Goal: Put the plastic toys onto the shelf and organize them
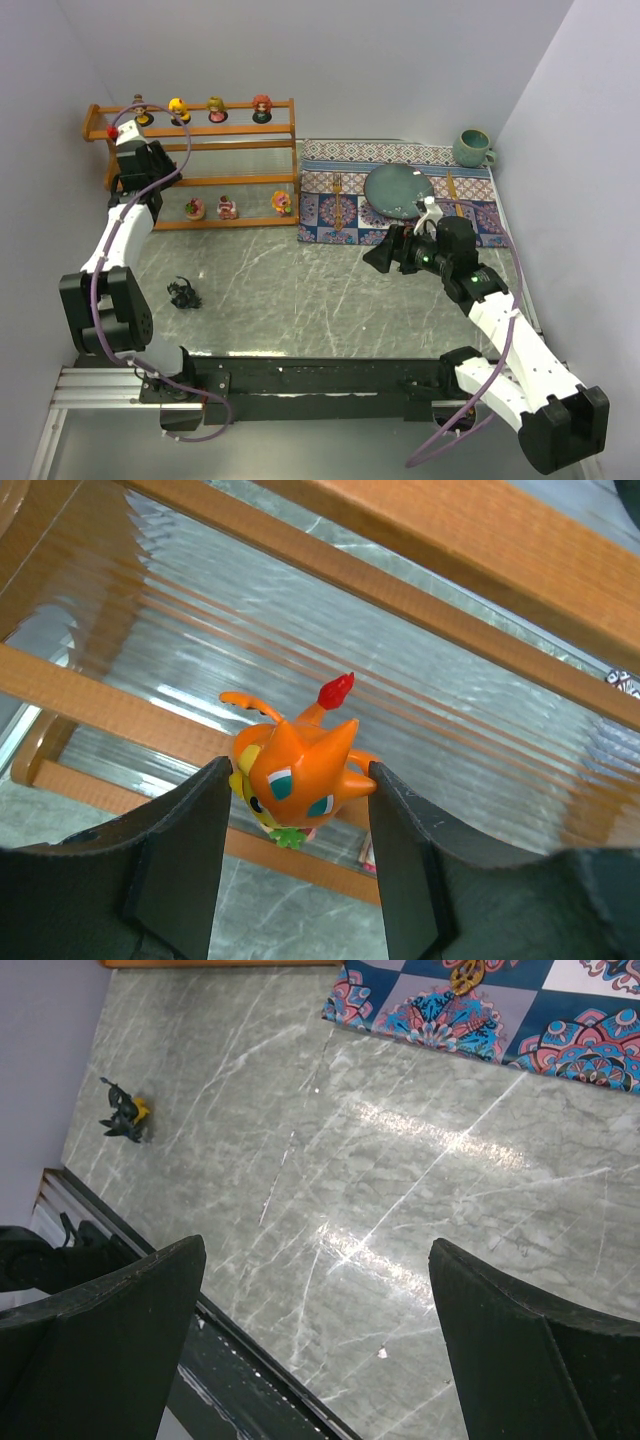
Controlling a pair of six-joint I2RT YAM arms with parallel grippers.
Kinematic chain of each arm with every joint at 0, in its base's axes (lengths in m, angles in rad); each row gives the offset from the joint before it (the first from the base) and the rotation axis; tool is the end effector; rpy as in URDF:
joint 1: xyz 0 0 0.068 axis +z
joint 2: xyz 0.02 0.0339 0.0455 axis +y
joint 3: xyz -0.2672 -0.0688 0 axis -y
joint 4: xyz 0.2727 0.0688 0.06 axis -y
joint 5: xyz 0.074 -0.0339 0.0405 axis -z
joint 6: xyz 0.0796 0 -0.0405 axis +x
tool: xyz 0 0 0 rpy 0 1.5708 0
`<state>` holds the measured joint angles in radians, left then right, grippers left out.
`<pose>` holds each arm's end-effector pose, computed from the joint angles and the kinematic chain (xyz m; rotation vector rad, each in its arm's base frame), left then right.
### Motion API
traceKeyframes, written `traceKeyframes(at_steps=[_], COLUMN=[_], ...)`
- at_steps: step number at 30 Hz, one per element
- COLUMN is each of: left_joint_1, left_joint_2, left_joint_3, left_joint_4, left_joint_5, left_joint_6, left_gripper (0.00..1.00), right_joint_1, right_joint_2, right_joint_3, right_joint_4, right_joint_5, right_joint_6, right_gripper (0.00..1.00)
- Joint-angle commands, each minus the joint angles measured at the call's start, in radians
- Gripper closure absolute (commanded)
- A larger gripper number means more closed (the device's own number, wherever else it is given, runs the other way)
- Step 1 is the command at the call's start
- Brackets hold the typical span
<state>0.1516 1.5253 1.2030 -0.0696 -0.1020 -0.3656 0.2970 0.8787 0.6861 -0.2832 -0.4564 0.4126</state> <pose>0.4210 0.0725 0.2924 -0.5658 1.8774 -0.0405 0.2364 0.1090 0.2593 -0.1752 2.1095 0.9003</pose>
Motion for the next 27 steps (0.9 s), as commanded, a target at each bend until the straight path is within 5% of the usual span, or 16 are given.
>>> traceKeyframes(at_steps=[1,27], left_joint_1=[0.005,0.006], left_joint_2=[0.022,0.09], left_joint_3=[0.069,0.11], left_joint_4=[0.062,0.056], left_joint_5=[-0.005,-0.005], left_joint_6=[-0.022,-0.027], left_gripper=[0.86,0.51], right_joint_1=[0.005,0.005], right_joint_2=[0.009,0.008], right_joint_3=[0.038,0.032], right_joint_4=[0.006,0.007], right_joint_5=[0.007,0.013], right_joint_6=[-0.018,-0.021], right_gripper=[0.0,0.0])
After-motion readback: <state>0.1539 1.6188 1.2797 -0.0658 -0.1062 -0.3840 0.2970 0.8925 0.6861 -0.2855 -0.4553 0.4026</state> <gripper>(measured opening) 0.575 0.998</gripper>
